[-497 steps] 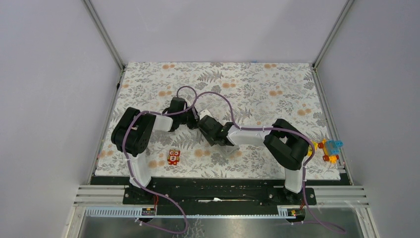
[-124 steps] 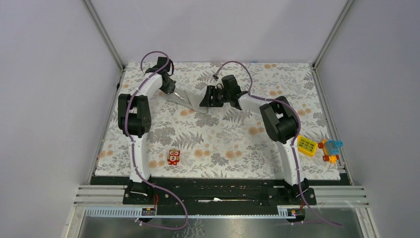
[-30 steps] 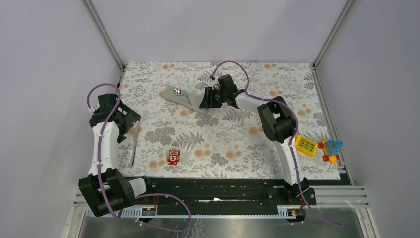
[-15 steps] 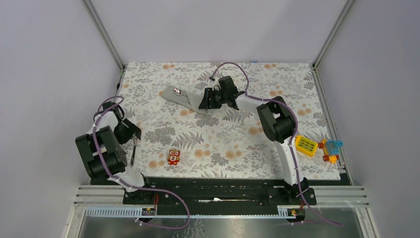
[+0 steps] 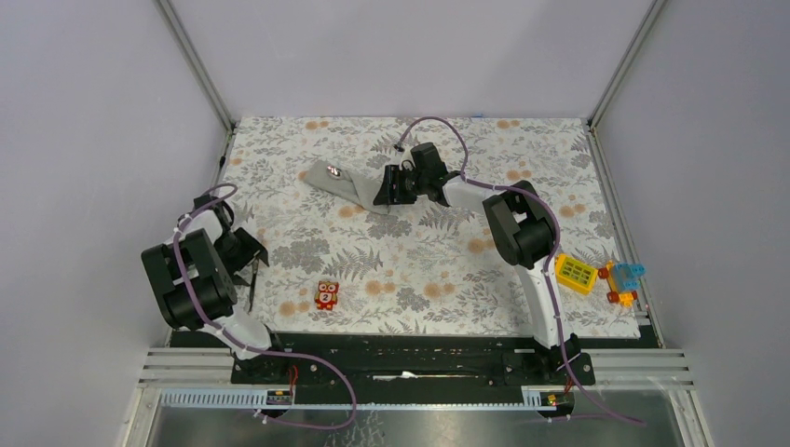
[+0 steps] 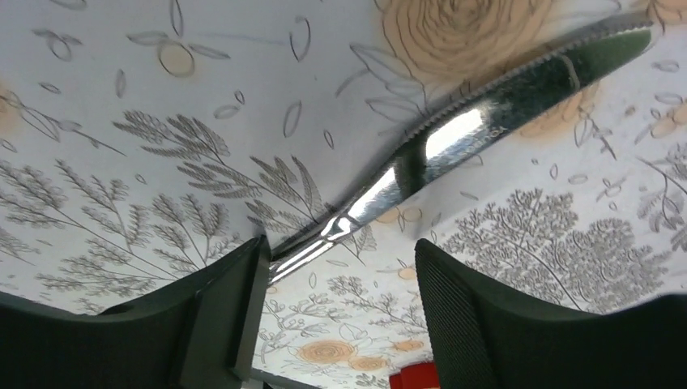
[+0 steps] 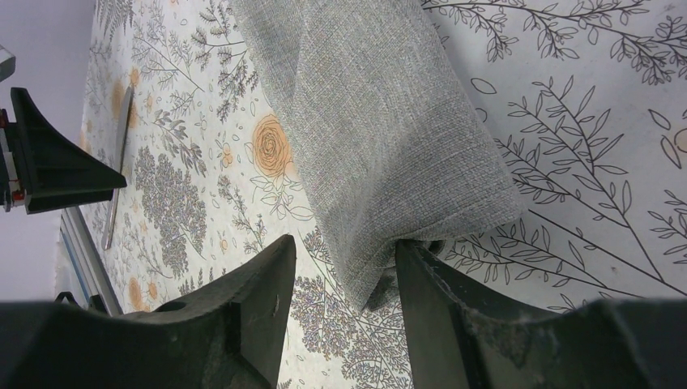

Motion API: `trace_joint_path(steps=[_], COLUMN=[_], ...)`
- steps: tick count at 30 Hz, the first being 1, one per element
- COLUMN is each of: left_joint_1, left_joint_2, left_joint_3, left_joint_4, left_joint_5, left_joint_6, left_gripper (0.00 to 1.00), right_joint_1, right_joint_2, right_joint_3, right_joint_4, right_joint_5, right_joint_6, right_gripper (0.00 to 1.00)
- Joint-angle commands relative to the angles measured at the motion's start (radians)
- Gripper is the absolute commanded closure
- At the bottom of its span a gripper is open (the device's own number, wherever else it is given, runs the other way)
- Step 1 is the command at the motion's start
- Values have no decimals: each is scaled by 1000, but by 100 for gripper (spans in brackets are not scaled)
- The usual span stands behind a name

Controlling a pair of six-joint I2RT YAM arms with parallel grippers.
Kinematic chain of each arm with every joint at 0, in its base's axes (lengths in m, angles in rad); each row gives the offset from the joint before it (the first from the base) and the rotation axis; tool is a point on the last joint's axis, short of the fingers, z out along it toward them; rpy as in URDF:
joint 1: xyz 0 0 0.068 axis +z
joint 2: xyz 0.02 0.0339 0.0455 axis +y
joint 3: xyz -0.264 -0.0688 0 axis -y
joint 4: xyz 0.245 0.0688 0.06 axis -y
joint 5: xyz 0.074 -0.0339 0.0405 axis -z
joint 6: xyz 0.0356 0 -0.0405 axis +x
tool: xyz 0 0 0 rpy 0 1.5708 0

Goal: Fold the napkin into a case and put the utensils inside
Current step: Move the knife to the corner of the board.

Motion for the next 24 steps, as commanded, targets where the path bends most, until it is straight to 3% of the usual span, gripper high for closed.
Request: trace_joint_path(steps=[1, 4, 9, 14, 22, 24], left_joint_1=[-4, -4, -11, -22, -55, -72], left_joint_2=[-81, -123, -163, -175, -223, -198], left_joint_3=[-48, -72, -101, -114, 8, 28], left_joint_4=[8, -4, -1, 7, -91, -111], left_joint_5=[137, 178, 232, 240, -74, -117], left_joint_6=[-46, -65, -92, -109, -60, -65], left_gripper=[32, 36, 41, 52, 20, 17], right_joint_1=[11, 10, 2, 0, 0, 1], right_joint_2=[-52, -58, -96, -121, -115, -122], right_joint_3=[-5, -5, -15, -28, -27, -38], right_joint_4=[25, 2, -69, -116, -109, -95], right_joint_5=[3, 31, 94, 149, 133, 131], right_joint_6=[0, -8, -53, -94, -87, -84], right_gripper=[44, 42, 30, 30, 31, 31])
